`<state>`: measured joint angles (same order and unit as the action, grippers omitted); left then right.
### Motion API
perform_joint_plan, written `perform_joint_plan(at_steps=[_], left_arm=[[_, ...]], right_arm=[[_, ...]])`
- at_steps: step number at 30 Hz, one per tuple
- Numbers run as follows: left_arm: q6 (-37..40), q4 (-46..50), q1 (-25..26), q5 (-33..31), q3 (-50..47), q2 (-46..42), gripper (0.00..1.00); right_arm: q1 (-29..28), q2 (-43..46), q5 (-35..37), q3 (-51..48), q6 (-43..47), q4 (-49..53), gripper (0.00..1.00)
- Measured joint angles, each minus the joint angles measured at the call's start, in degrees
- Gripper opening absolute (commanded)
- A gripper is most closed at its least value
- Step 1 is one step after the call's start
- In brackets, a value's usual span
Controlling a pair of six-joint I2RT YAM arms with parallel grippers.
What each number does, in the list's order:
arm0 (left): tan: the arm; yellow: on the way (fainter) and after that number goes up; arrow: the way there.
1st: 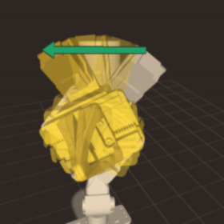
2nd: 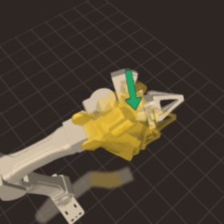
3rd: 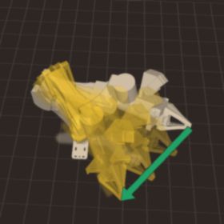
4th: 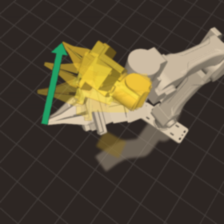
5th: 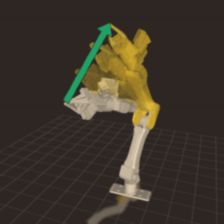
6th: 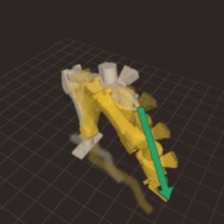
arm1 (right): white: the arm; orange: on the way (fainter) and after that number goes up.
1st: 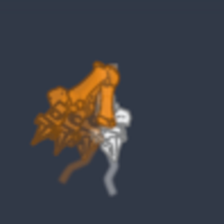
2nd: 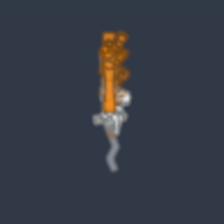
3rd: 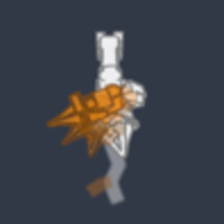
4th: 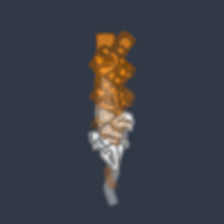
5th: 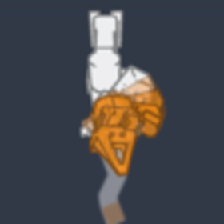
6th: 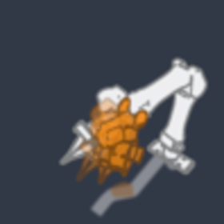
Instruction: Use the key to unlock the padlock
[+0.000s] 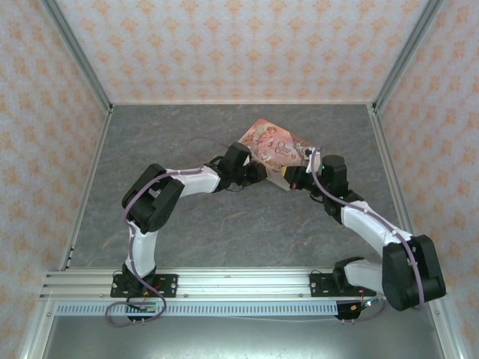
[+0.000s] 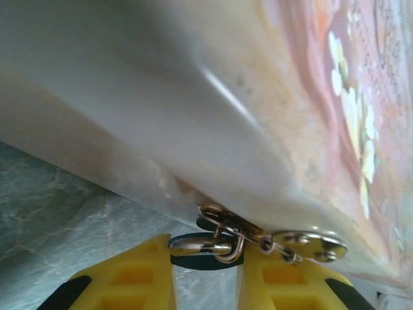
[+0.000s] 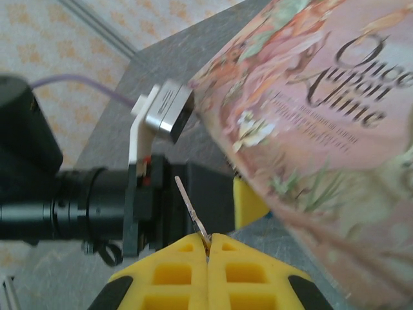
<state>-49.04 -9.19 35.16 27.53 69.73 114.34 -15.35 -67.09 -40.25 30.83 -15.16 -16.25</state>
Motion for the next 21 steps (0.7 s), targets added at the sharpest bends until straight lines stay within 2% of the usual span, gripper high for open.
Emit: perform_joint_plan(at_steps=[7,21], left_arm=[[-4.92,2.23,0.00,1.20,2.95,-1.49,0.21],[-10.16,4.07,0.00,3.54,4.90,-3.43,0.21]], right_arm=[[-2.01,1.57,1.25,-3.69,2.69,0.26,0.00],[-3.15,-4.94,6.21,-3.15,9.49,0.48,0.00]])
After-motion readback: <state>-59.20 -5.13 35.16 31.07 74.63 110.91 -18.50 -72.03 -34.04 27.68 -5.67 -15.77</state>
